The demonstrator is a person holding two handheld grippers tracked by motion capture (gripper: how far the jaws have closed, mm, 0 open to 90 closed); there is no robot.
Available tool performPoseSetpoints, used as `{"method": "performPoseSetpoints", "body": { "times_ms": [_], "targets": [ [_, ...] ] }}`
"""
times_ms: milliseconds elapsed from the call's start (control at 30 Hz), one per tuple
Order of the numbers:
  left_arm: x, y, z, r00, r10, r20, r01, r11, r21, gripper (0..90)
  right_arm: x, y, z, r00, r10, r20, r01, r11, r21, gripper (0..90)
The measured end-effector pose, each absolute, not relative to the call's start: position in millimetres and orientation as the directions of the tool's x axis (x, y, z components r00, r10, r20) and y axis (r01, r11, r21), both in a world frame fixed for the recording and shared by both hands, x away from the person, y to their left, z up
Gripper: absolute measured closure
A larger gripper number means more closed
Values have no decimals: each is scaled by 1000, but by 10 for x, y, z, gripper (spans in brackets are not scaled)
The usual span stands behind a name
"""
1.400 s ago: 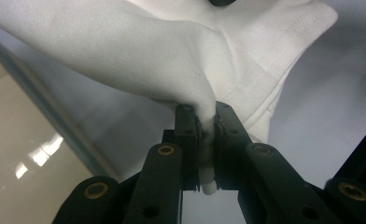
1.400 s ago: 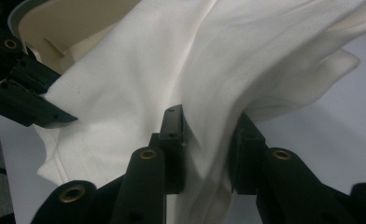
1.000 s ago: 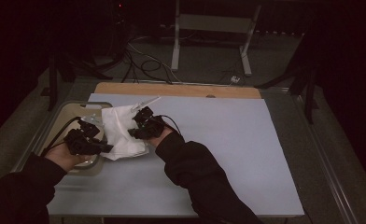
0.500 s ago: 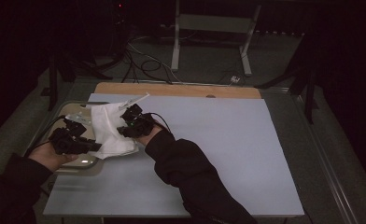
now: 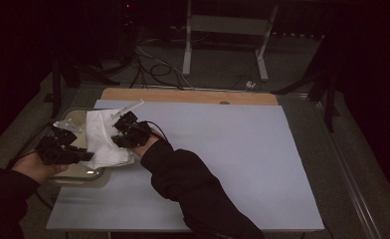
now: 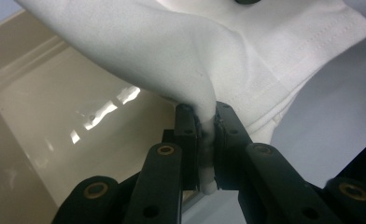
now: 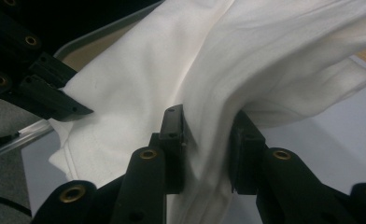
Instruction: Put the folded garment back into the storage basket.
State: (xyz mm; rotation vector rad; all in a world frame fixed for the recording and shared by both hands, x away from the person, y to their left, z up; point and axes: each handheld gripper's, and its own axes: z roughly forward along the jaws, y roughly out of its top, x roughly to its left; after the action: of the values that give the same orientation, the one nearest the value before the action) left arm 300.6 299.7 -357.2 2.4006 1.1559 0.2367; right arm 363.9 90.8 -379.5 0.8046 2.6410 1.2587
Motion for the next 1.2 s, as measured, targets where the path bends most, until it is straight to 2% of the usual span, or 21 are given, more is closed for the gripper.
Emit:
{"method": "performPoseSetpoints", "body": {
  "times_ms": [1200],
  "targets": [
    [3001, 3681, -3589, 517, 855, -32, 761, -442, 475, 823, 3476, 1615, -3825, -800, 579, 156, 460, 426, 780, 713]
  ]
}}
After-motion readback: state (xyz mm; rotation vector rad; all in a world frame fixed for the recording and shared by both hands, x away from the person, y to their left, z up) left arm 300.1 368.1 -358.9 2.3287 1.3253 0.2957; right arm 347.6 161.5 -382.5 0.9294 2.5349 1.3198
